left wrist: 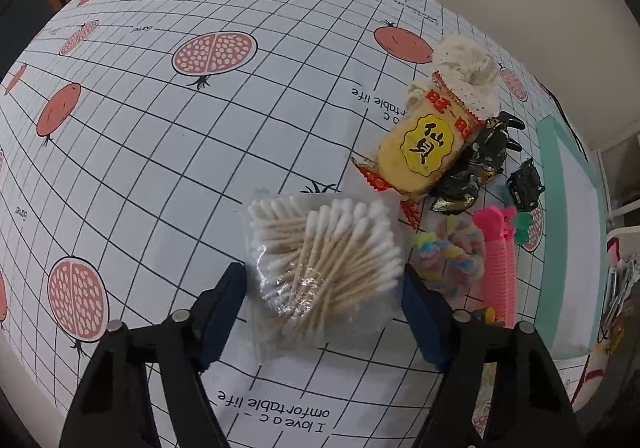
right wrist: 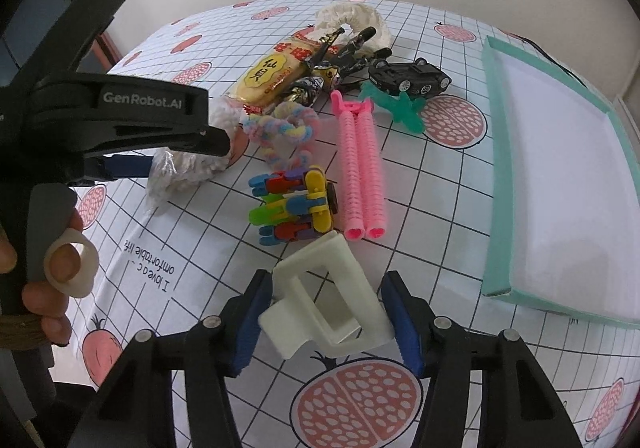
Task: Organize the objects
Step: 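Grasp the cotton swab bag with left tool while right tool grasps cream claw clip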
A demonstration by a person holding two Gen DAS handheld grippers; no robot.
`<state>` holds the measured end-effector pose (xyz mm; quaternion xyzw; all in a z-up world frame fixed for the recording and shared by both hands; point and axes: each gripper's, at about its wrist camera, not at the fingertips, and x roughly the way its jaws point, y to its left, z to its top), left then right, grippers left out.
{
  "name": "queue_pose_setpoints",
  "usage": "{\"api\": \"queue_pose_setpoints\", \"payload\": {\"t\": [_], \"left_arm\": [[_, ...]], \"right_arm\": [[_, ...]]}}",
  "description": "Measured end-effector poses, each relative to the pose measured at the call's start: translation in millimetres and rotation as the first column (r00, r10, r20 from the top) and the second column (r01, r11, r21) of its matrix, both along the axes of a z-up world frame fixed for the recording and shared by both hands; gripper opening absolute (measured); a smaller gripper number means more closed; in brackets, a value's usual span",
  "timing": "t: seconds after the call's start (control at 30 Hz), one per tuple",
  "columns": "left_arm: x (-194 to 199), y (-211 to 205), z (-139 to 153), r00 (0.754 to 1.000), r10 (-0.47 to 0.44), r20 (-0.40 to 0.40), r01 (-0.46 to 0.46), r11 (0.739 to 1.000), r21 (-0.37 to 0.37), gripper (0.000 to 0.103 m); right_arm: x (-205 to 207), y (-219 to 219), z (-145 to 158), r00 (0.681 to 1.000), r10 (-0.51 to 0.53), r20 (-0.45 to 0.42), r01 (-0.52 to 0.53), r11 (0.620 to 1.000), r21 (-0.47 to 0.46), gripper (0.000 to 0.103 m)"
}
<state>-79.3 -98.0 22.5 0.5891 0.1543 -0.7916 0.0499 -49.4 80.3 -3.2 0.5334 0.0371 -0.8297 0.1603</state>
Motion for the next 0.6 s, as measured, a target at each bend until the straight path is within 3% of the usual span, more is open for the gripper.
{"api": "queue_pose_setpoints", "payload": {"t": [0.3,0.6], "left_arm": [[14.5,-2.1,3.7,1.000,0.012,-0.010,-0.012,1.000,-0.003,0.061],[33.8,-6.2,7.9,0.999,0.038,-0.004,-0.038,0.999,0.034,0.058]], "right_arm": [[-2.4,-4.9,1.4,1.000,-0.022,0.016,0.022,1.000,-0.015,0.060],[3.9,-4.7,9.3,0.999,-0.039,0.019,0.039,0.999,-0.016,0.060]]}}
